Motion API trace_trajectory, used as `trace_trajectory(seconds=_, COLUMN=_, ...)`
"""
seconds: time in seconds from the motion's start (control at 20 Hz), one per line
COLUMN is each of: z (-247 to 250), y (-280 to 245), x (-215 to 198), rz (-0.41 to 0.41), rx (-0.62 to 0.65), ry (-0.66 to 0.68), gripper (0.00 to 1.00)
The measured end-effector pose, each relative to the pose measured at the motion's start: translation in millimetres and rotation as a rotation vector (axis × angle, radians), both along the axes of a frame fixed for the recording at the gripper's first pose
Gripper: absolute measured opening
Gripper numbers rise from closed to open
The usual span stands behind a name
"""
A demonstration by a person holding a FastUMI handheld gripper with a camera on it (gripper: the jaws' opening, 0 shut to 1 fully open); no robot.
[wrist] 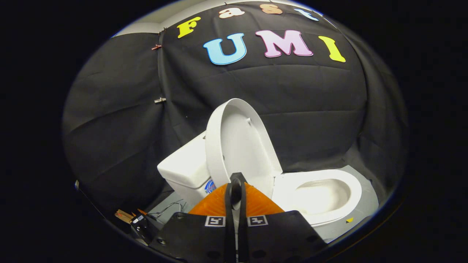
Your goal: Open the toilet lid.
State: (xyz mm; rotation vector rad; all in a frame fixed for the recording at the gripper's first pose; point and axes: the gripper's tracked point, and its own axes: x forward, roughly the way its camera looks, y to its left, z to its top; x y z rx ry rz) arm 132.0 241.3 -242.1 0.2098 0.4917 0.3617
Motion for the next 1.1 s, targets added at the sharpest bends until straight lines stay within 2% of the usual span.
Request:
trace_trajectory(seconds=0.15, z=2.6, y=4.7, x=-1.3, rz=0.021, rx=0.033, ry=0.009, gripper=0.10)
trace_trajectory(seconds=0.2, z=1.7, y=5.5, x=-3.4, rz=0.025, rx=0.048, ry=0.020, gripper=0.23)
trace_trajectory(seconds=0.45, z=16.9, y=-3.1, x=-7.9, rz=0.019, rx=0.028, ry=-0.008, gripper=0.56)
trace_trajectory(seconds=0.55, z=27.6, y=-5.4, x=-11.0, rz=0.023, rx=0.026, ry=-0.022, gripper=0.78)
trace_trajectory(seconds=0.6, z=35.9, y=-7.6, x=-12.3, rz=0.024, rx=0.030, ry=-0.032, gripper=0.95)
trace_trajectory(seconds=0.75, z=68.7, y=-21.3, x=-18.1, rz=0.016, rx=0.031, ry=-0.089, gripper=0.99)
trace_trajectory(seconds=1.1, z=171.6, y=-81.4, x=-36.5, rz=-0.067, rx=0.002, ry=-0.287, gripper=0.99)
